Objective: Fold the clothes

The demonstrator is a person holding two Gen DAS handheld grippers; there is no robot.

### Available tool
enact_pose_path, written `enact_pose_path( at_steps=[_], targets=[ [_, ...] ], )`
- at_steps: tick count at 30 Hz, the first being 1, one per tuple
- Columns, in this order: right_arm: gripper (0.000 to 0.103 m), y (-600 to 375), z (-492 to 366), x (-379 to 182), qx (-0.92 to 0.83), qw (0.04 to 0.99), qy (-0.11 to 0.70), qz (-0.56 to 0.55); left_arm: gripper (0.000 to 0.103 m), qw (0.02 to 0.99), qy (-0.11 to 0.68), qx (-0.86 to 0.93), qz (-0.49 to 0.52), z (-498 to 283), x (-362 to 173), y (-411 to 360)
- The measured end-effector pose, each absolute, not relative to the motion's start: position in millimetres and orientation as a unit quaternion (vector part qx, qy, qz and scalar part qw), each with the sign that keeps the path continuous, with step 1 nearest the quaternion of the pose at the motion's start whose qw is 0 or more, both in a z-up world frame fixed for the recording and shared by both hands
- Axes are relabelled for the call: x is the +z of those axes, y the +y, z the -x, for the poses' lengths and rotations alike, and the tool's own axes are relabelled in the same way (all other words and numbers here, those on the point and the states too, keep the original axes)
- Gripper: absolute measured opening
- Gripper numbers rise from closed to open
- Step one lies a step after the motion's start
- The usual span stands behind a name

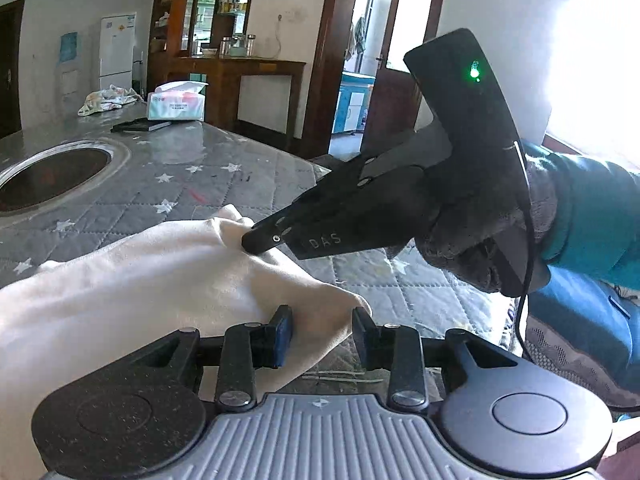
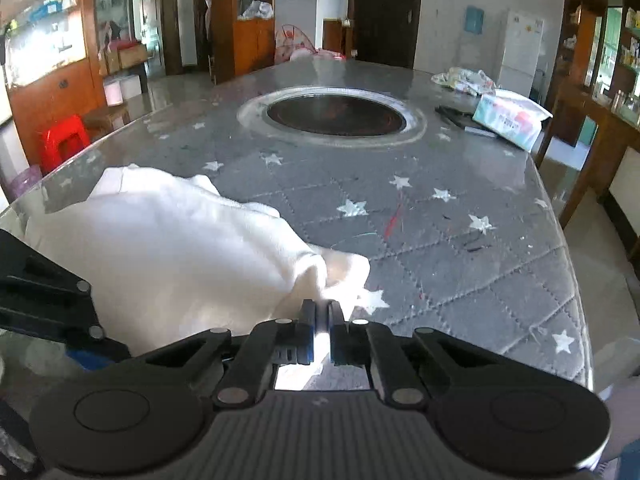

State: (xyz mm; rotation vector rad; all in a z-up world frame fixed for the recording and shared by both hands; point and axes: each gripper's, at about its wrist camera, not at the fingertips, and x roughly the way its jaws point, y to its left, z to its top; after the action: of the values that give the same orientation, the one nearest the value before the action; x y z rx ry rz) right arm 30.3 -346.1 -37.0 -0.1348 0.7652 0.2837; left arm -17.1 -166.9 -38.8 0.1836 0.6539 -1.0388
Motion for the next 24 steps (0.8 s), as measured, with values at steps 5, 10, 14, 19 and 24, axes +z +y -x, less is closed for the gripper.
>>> enact_pose_path(
  at_steps=[5, 10, 14, 19, 24],
  targets=[
    [0.009, -349.6, -19.0, -14.8, 0.148, 0.922, 0.355, 0.051, 0.037, 0.830, 0.300, -0.466, -0.068, 21.1, -27.3, -140.2],
    [0.009, -333.1, -1.6, -4.3, 0.208, 0.913, 0.349, 0.042, 0.037, 0.864, 0.297, -0.406, -0.032, 19.1, -16.9, -94.3],
    [0.009, -316.8, 1.7, -14.6, 0.236, 0.901, 0.360, 0.054, 0.038, 0.889, 0.300, -0.345, -0.002, 9.5, -15.0, -57.4],
    [0.009, -314.5, 0.5, -31.2, 0.234, 0.895, 0.377, 0.046, 0.038, 0.899, 0.326, -0.292, 0.028, -7.7, -32.7, -24.8],
    [0.010, -315.3, 0.3, -32.2, 0.230, 0.894, 0.382, 0.045, 0.037, 0.892, 0.335, -0.292, 0.081, -16.9, -30.9, -4.6]
  ],
)
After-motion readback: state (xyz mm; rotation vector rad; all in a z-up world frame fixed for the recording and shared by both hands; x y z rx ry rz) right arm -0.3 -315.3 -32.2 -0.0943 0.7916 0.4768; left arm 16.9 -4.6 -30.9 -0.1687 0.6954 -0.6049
